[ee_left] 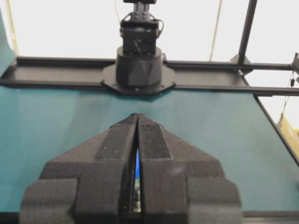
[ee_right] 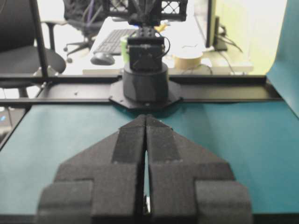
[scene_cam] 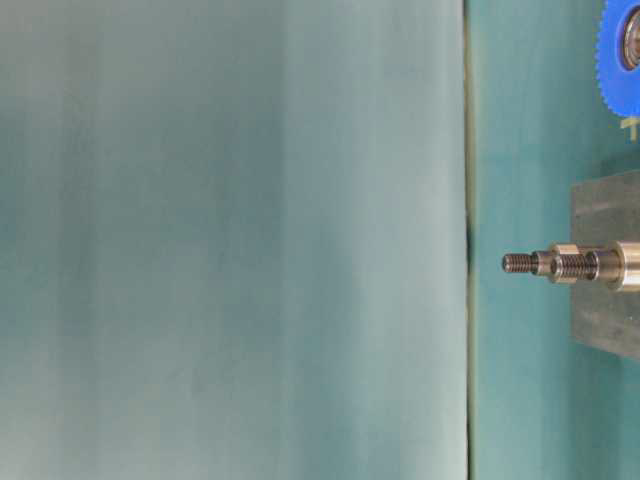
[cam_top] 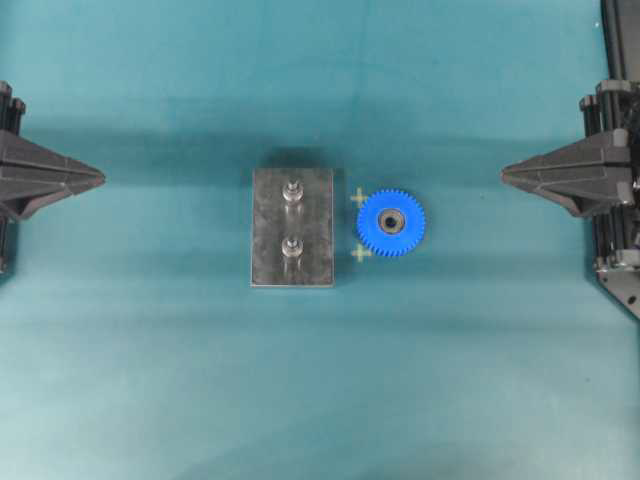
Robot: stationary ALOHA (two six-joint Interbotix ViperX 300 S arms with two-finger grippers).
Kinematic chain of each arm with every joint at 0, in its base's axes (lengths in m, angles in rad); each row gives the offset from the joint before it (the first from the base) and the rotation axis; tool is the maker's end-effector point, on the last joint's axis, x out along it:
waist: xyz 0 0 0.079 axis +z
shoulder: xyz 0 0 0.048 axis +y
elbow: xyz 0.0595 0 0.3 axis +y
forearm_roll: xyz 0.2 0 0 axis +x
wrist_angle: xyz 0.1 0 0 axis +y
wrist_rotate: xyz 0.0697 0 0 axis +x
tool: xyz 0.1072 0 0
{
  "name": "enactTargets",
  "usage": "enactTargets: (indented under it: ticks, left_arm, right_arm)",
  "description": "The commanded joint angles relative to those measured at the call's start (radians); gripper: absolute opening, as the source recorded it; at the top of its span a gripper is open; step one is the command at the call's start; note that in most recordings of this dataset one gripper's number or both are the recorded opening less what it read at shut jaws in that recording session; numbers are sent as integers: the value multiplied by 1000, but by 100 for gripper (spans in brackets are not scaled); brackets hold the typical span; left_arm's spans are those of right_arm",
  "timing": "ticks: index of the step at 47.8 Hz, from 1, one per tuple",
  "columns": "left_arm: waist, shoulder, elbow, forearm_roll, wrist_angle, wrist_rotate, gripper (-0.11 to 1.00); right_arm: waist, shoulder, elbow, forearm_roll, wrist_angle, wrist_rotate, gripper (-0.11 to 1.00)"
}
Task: Fit the large gear onto the shaft.
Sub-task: 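Move the right gripper over the blue gear beside the plate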
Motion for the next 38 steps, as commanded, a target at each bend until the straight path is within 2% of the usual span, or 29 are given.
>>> enactTargets:
  ticks: [1,11,17,24,29,38]
  left_arm:
    - [5,11,-3,8,18,-38,0]
    - [9,25,-18,8,101,-69,0]
    - [9,66,-40,9,184,-66,0]
    - [12,158,-49,11,268,-69,0]
    - [12,241,-61,11,275,-67,0]
    - [12,348,-106,15,290,-58,0]
  right_arm:
    - [5,6,-3,3,-14,0,1]
    - [-9,-38,25,97,-17,32,1]
    - [-25,-29,18,133,97,72,1]
    - [-80,38,-28,138,270,140,1]
    - [-124,123,-74,138,385,183,1]
    - [-137,313,-170,133,591,184,1]
